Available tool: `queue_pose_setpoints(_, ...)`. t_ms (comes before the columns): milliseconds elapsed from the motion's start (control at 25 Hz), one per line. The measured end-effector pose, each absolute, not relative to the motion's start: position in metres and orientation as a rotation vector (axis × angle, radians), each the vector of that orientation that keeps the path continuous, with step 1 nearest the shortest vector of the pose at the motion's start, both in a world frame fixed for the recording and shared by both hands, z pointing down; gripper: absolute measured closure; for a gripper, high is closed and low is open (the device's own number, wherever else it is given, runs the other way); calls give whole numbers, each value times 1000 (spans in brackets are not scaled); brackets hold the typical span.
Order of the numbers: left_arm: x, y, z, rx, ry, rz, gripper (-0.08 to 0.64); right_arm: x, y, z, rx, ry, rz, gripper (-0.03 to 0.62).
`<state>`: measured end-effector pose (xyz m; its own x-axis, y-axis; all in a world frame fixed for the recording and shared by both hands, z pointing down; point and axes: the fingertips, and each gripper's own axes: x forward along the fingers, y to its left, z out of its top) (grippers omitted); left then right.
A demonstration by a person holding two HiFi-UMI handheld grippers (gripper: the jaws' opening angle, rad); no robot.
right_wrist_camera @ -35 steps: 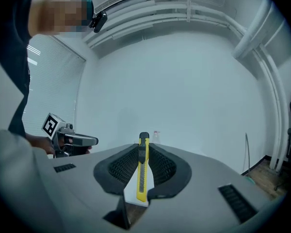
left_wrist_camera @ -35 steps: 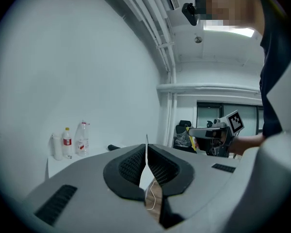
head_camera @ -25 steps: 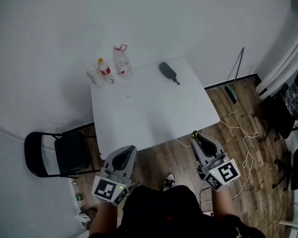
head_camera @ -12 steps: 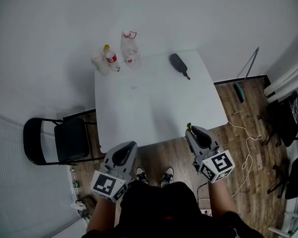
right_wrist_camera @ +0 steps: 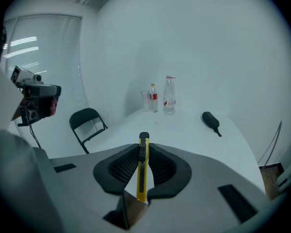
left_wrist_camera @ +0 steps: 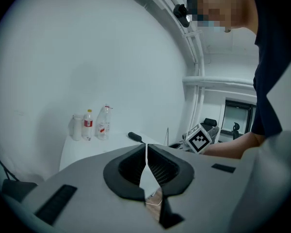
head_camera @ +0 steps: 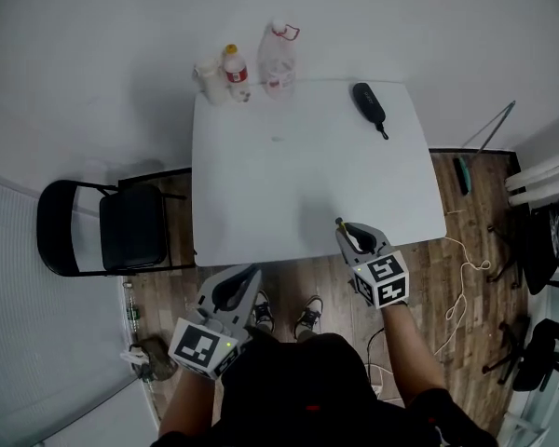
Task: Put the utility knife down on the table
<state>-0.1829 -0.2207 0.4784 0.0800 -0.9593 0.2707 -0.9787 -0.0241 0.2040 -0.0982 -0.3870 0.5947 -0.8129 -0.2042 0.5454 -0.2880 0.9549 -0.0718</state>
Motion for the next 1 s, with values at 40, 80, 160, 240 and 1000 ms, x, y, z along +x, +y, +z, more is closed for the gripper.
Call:
queue_pose_setpoints(40, -187, -218, 481, 2010, -1931, 81, 529, -102, -387, 608, 336, -2520, 212, 517)
queue_pose_setpoints(80, -191, -216, 484, 1985, -1934, 83, 529, -106, -387, 622, 323, -2493, 216, 517)
queue_pose_setpoints(160, -197, -212, 491, 1958, -1935, 80, 529, -115, -386, 646, 294, -2440, 209, 517)
queue_pose_setpoints(240, -202, -208, 498, 1950, -1933, 70, 529, -122, -383, 668, 265, -2390, 201, 517)
queue_pose_setpoints(1000, -213, -211, 513, 1914, -1882, 68, 529, -134, -375, 763, 143, -2084, 126, 517)
